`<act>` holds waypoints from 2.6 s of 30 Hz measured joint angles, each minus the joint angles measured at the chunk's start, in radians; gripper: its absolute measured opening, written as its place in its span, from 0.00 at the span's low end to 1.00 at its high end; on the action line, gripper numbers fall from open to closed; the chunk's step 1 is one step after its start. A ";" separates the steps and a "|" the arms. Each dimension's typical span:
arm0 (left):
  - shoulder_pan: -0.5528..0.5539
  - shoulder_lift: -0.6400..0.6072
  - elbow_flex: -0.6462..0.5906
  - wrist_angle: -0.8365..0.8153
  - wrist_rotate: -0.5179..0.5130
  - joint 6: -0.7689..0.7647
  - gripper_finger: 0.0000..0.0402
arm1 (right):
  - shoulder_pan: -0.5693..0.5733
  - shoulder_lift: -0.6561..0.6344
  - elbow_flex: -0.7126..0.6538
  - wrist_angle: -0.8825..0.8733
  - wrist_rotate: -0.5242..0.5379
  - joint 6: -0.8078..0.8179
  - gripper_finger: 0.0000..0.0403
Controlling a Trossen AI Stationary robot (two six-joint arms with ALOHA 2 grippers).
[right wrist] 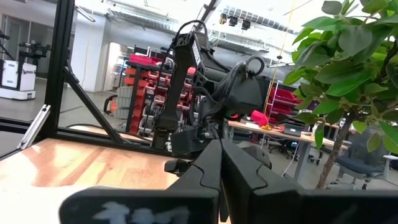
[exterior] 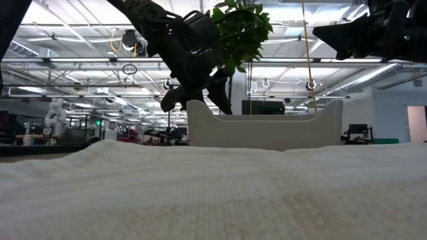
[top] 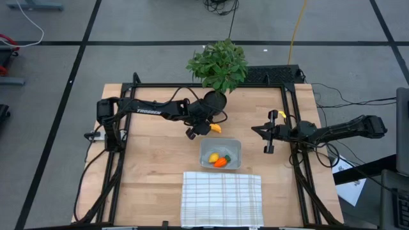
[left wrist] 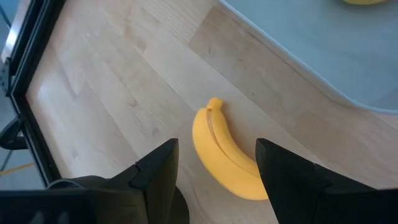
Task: Pick and placing Produce into tupperware
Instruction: Put the yellow banana into the gray bin
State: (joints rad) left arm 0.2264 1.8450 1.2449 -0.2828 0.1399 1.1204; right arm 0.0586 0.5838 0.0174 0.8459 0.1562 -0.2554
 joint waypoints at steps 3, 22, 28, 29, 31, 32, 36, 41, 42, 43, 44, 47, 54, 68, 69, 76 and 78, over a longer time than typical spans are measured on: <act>0.001 0.000 0.000 0.002 0.000 0.001 0.54 | 0.000 0.000 0.000 0.000 0.000 0.000 0.00; 0.009 0.079 -0.001 0.061 0.028 0.037 0.54 | 0.000 0.000 0.000 0.002 0.000 0.000 0.00; 0.011 0.118 -0.001 0.104 -0.047 0.025 0.54 | 0.000 0.005 0.000 0.002 0.001 0.002 0.00; 0.011 0.117 -0.001 0.105 -0.053 0.025 0.54 | 0.000 0.006 0.000 0.002 0.001 0.000 0.00; 0.011 0.117 0.000 0.102 -0.061 0.024 0.54 | 0.000 0.006 0.000 0.002 0.002 0.000 0.00; 0.011 0.117 0.000 0.100 -0.063 0.023 0.54 | 0.000 0.006 0.000 0.002 0.002 -0.001 0.00; 0.011 0.117 0.000 0.094 -0.062 0.020 0.54 | -0.001 0.005 0.000 0.002 0.003 -0.005 0.00; 0.013 0.131 0.000 0.099 -0.062 0.018 0.54 | -0.001 0.006 0.000 0.002 0.004 -0.008 0.00; 0.014 0.140 0.001 0.107 -0.062 0.021 0.54 | -0.001 0.006 0.000 0.002 0.004 -0.008 0.00; 0.015 0.144 0.002 0.108 -0.062 0.023 0.54 | -0.001 0.006 0.000 0.002 0.004 -0.008 0.00; 0.016 0.148 0.000 0.098 -0.063 0.023 0.54 | -0.001 0.006 0.000 0.002 0.004 -0.008 0.00; 0.017 0.145 0.000 0.105 -0.062 0.026 0.54 | -0.001 0.006 0.000 0.002 0.004 -0.008 0.00; 0.016 0.145 0.000 0.110 -0.093 0.014 0.54 | -0.001 0.006 0.000 0.002 0.004 -0.004 0.00; 0.022 0.145 0.000 0.093 -0.105 -0.061 0.54 | -0.001 0.006 0.000 0.002 0.004 -0.004 0.00; 0.026 0.145 0.000 0.093 -0.105 -0.061 0.54 | -0.001 0.006 0.000 0.002 0.004 -0.004 0.00; 0.051 0.145 0.000 0.075 -0.084 -0.061 0.54 | -0.001 0.006 0.000 0.002 0.004 0.000 0.00; 0.055 0.145 0.000 0.070 -0.068 -0.060 0.54 | -0.001 0.006 0.000 0.002 0.004 0.000 0.00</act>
State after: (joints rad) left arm 0.2811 1.9896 1.2453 -0.2130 0.0714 1.0599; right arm 0.0574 0.5896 0.0170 0.8478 0.1604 -0.2557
